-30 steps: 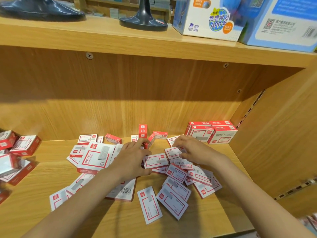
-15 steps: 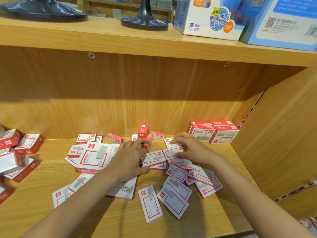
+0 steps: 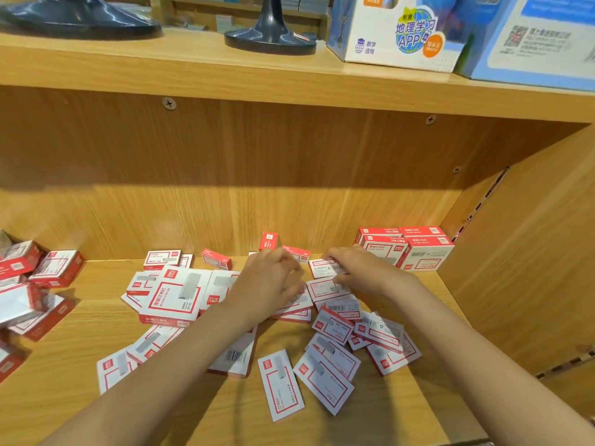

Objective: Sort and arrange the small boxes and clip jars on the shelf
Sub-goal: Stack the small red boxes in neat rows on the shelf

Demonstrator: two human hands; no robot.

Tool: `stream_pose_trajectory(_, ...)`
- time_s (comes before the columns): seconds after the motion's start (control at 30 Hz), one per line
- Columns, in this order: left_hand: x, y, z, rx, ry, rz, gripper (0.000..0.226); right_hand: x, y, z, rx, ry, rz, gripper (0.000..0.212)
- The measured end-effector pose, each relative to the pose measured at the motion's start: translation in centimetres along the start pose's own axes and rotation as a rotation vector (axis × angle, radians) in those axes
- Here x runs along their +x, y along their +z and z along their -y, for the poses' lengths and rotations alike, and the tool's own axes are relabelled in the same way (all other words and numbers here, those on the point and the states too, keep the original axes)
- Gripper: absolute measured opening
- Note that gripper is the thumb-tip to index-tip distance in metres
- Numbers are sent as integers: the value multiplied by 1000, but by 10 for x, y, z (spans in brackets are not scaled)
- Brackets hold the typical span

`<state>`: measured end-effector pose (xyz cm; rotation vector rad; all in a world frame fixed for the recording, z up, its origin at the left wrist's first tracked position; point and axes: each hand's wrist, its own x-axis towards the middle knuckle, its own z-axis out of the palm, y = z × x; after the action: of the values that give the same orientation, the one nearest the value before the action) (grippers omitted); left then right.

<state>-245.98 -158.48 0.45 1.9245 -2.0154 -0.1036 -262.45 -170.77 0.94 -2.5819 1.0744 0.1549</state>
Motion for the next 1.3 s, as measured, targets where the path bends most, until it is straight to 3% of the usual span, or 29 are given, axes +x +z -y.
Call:
stream_pose_trajectory(0.2,28,14,-17,248,-7,276,43,-10,12,3,-133,-125,-289,23)
stream_pose_trajectory(0.37,32,15,-25,154,-46,241,27,-23,10,-5,4,-72,-477,10)
stream_pose_trajectory(0.43,32,14,-26,113,-58,221,27,-29,-8,-11,132,-71,-415,13)
stream_pose_trajectory(0.57,30,15,-23,-45,-86,128,24,-35,-25,-20,222,-145,-116,16)
stream_pose_trajectory(0.77,33,20,-15,-305,-97,82,19,-29,-1,1,63,-102,-170,10)
stream_pose_trajectory(0.9,25,17,-8,-360,-95,-34,37,-21,-8,6,-63,-176,-369,23)
stream_pose_trajectory(0.97,22,17,-9,-323,-67,-57,35,-9,-12,-1,-211,-217,-450,22)
stream_pose_trajectory(1.13,32,24,-13,-188,22,51,27,3,-4,-21,-511,-247,-601,24)
stream_pose_trajectory(1.3,43,33,-12,-157,58,158,24,-8,5,-30,-551,-162,-649,20)
